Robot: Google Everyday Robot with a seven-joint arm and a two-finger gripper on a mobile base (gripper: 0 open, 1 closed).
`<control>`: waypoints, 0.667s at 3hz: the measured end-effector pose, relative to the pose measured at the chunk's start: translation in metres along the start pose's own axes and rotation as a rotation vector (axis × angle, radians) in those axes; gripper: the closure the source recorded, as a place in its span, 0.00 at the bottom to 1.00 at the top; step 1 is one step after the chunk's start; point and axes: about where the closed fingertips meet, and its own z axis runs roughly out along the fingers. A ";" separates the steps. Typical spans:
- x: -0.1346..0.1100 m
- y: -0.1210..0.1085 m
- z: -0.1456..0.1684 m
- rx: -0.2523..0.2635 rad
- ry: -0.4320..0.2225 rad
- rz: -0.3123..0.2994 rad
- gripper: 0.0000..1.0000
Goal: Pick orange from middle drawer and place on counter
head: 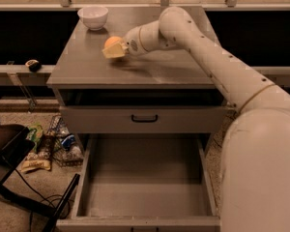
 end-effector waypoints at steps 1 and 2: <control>0.014 0.002 0.022 -0.015 0.080 0.023 1.00; 0.011 0.003 0.023 -0.018 0.093 0.026 0.84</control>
Offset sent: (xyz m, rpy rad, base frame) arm 0.0041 0.0128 -0.0212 -0.0530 0.0608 0.0071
